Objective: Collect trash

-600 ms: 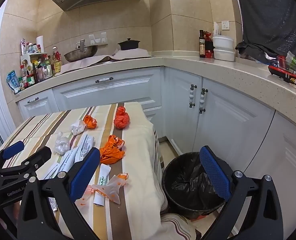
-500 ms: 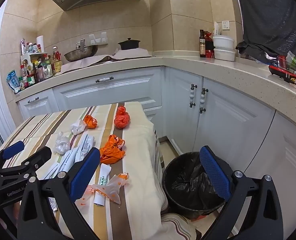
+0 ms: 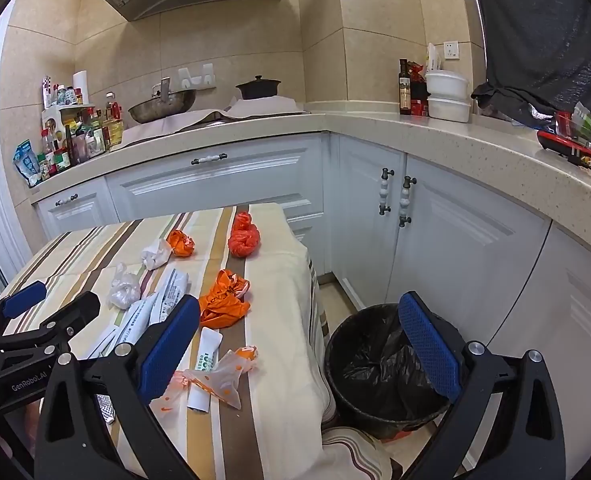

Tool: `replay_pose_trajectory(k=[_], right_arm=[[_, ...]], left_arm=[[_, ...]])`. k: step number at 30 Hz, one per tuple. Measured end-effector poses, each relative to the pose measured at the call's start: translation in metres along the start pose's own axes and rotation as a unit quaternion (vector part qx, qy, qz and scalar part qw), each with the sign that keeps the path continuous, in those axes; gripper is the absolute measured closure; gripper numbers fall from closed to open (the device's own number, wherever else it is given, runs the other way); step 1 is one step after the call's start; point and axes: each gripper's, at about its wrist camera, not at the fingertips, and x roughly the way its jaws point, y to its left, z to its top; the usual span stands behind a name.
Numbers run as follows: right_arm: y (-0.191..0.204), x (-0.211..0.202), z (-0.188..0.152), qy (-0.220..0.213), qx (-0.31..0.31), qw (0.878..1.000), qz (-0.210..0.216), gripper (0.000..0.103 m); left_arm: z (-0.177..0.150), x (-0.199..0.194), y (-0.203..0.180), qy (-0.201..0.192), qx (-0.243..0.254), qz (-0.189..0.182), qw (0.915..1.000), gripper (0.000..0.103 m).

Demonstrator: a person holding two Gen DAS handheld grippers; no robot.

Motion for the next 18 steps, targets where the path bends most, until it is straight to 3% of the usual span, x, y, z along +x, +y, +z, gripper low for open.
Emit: replay_pose_trajectory(k=[18], right_arm=[[-0.0001,0.0004,-0.0031,0.003,0.002,1.000,-0.001,0.006]], left_arm=[[-0.0016,0.0023,-0.0034,0.005,0.001,0.002,1.0000,0.004]])
